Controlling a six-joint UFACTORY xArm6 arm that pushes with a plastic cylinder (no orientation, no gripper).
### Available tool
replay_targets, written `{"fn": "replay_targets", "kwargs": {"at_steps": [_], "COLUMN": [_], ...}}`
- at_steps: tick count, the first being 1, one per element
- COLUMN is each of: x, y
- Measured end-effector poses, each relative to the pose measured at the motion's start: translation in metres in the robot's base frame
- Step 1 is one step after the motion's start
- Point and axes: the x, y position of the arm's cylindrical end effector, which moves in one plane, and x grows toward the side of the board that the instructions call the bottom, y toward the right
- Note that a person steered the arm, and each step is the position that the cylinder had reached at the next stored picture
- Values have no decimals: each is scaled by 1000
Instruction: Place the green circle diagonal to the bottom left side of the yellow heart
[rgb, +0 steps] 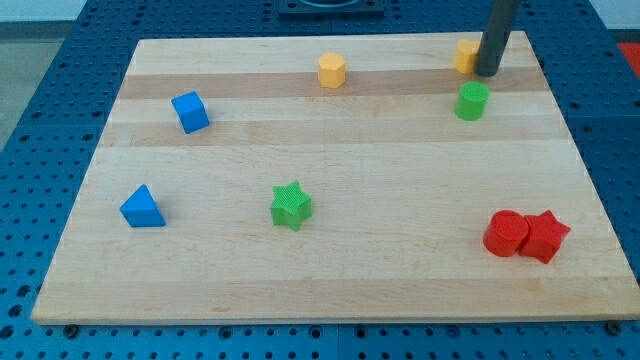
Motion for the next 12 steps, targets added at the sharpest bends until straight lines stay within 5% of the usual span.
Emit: {"fn": "replay_targets", "kwargs": {"at_steps": [3,6,9,10,11,12], "x": [72,77,153,125,52,50], "y": [30,-57,-114,-116,-107,-107]}}
